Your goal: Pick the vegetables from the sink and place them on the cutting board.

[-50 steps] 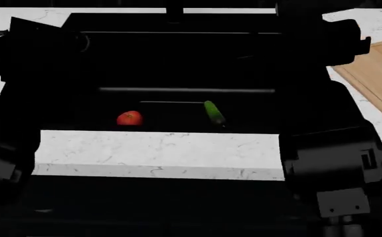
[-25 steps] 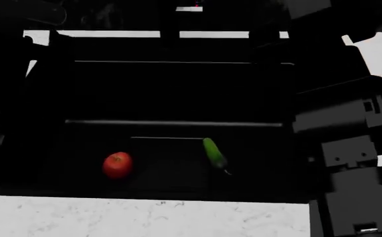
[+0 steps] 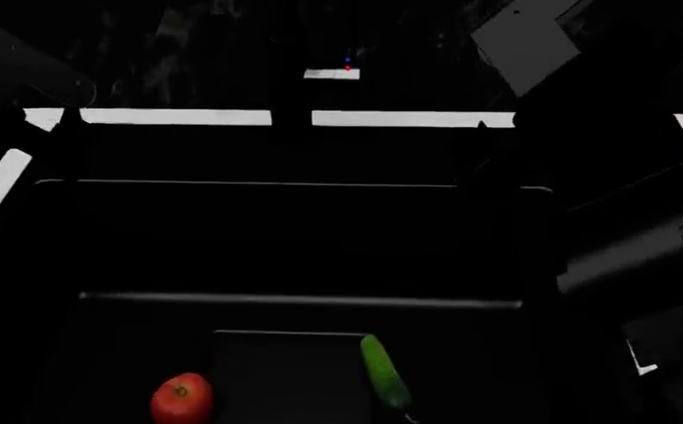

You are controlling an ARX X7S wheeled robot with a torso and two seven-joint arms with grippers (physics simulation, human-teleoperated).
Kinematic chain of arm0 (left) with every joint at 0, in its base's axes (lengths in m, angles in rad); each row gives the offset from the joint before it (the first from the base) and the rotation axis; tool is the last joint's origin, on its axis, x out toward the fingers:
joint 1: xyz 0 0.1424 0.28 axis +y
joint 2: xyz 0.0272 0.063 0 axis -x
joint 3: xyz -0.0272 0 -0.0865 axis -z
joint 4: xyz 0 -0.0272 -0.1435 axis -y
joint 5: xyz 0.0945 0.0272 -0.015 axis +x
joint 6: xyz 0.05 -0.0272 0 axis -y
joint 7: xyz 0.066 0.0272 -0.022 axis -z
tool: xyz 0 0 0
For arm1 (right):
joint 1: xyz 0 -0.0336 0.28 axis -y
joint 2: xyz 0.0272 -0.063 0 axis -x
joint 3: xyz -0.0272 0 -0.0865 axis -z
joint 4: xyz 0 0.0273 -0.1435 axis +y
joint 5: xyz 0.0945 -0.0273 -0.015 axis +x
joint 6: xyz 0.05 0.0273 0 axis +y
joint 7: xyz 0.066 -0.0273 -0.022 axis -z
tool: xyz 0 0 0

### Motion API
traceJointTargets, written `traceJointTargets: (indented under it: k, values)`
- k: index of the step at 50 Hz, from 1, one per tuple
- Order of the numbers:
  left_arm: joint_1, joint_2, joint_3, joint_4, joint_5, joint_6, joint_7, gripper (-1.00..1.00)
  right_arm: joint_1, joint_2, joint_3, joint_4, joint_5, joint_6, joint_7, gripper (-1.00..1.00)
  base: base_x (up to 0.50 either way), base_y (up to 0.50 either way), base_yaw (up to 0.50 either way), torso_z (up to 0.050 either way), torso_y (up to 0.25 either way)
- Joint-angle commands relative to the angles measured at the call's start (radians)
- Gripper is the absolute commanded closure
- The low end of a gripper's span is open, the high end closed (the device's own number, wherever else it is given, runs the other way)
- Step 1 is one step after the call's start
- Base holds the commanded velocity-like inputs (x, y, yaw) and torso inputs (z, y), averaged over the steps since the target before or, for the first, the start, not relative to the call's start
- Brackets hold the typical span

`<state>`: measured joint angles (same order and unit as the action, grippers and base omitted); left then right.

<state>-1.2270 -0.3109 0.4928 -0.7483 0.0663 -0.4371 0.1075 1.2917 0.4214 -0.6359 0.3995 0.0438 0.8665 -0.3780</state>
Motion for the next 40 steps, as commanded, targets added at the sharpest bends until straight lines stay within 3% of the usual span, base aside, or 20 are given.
traceJointTargets:
  k: [1,6,12,19,25,26,28,40]
  values:
    - [0.150,-0.192,0.040,0.504,0.046,-0.254,0.236,-1.00,-0.005,0.107,-0.084,-0.251,-0.032,0.184,-0.208,-1.00,0.50,0.00,0.00,0.000,0.000]
    - [0.175,-0.250,0.016,0.625,0.022,-0.309,0.281,-1.00,-0.037,0.153,-0.109,-0.345,0.001,0.232,-0.275,-1.00,0.50,0.00,0.00,0.000,0.000]
    - [0.202,-0.330,0.079,0.748,0.021,-0.329,0.389,-1.00,-0.054,0.197,-0.147,-0.458,0.022,0.279,-0.330,-1.00,0.50,0.00,0.00,0.000,0.002]
    - [0.330,-0.454,0.018,1.009,-0.090,-0.399,0.496,-1.00,-0.105,0.265,-0.135,-0.658,0.101,0.400,-0.412,-1.00,0.43,0.00,0.00,0.000,0.002]
    - [0.389,-0.436,-0.044,0.995,-0.117,-0.367,0.444,-1.00,-0.117,0.265,-0.132,-0.684,0.113,0.403,-0.417,-1.00,0.00,0.00,0.00,0.000,0.000]
    - [0.385,-0.415,-0.070,0.979,-0.139,-0.423,0.437,-1.00,-0.115,0.264,-0.130,-0.685,0.115,0.409,-0.417,-1.00,0.00,0.00,0.00,0.000,0.000]
    - [0.395,-0.439,-0.022,0.982,-0.115,-0.399,0.456,-1.00,-0.111,0.265,-0.123,-0.691,0.121,0.419,-0.422,-1.00,0.00,0.00,0.00,0.000,0.000]
    - [0.436,-0.470,-0.008,1.043,-0.150,-0.390,0.507,-1.00,-0.092,0.268,-0.134,-0.724,0.157,0.475,-0.465,-1.00,0.00,0.00,0.00,-0.006,-0.229]
